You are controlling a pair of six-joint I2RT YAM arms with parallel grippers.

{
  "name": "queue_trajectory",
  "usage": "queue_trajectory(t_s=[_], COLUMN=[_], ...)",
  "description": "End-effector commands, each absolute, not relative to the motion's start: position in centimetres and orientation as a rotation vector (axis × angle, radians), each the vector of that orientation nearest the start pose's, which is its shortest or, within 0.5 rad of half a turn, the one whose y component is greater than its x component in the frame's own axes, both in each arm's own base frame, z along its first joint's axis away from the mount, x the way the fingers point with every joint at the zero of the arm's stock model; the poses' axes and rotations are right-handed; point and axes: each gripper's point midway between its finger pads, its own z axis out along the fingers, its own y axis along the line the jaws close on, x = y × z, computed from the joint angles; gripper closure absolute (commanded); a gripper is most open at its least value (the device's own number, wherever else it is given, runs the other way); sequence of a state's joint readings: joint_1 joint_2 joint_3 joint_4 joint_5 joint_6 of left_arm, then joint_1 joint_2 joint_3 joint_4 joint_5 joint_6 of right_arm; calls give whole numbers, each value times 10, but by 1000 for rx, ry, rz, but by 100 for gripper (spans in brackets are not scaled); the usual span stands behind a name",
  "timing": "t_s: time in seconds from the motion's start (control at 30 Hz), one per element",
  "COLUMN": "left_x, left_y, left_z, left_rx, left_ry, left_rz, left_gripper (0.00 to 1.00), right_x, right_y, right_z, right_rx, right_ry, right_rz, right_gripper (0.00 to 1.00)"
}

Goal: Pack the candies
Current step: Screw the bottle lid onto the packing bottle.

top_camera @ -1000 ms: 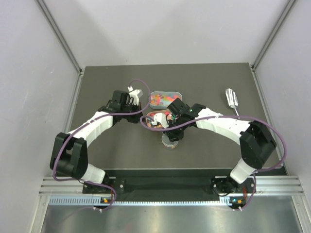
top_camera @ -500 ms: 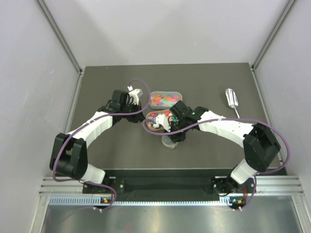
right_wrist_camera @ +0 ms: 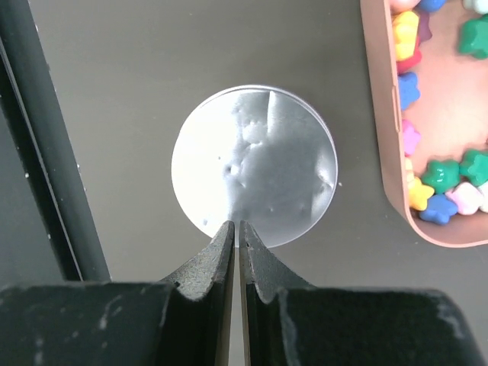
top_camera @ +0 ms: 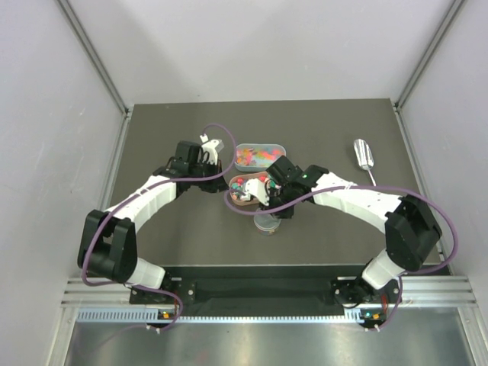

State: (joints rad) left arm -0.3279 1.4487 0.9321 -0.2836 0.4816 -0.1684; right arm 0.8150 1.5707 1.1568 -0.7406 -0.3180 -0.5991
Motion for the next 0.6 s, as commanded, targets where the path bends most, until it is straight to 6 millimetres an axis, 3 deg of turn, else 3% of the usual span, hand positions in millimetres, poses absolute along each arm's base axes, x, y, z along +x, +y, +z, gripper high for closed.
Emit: queue_trajectory(t_s=[0.0,0.13,0.23,0.27,0.33,0.43,0.47,0.5,0.53,0.57], left_x=[321,321,322,321,321,320,318,315,311,305], left_y=[-201,-202,-202,-202,-200,-195,-193,-189,-188,-189], left_z=[140,138,138,137,139,143,146,145,147,147], left_rx=[460,458,459,462,465,478,492,492,504,534], left_ry=[2257,2263,2261,2263,2260,2258,2253,2262,2260,2255], left_rz=[-806,-815,-813,-813,-801,-789,-795,-806,-815,-838], left_gripper=[100,100,98,86,73,47,43,27,2,1], right_x=[207,195,195,197,201,210,214,218,222,222], right_y=[271,262,260,261,264,264,263,261,257,256], right_z=[97,60,56,60,79,121,131,141,154,158], right_rx=[-1837,-1902,-1900,-1890,-1862,-1846,-1870,-1872,-1858,-1884], right_ry=[1960,2045,2060,2053,2016,1897,1827,1787,1743,1685], right_rz=[483,491,483,481,471,426,400,372,353,352], right_gripper=[94,94,93,93,92,78,64,59,57,48])
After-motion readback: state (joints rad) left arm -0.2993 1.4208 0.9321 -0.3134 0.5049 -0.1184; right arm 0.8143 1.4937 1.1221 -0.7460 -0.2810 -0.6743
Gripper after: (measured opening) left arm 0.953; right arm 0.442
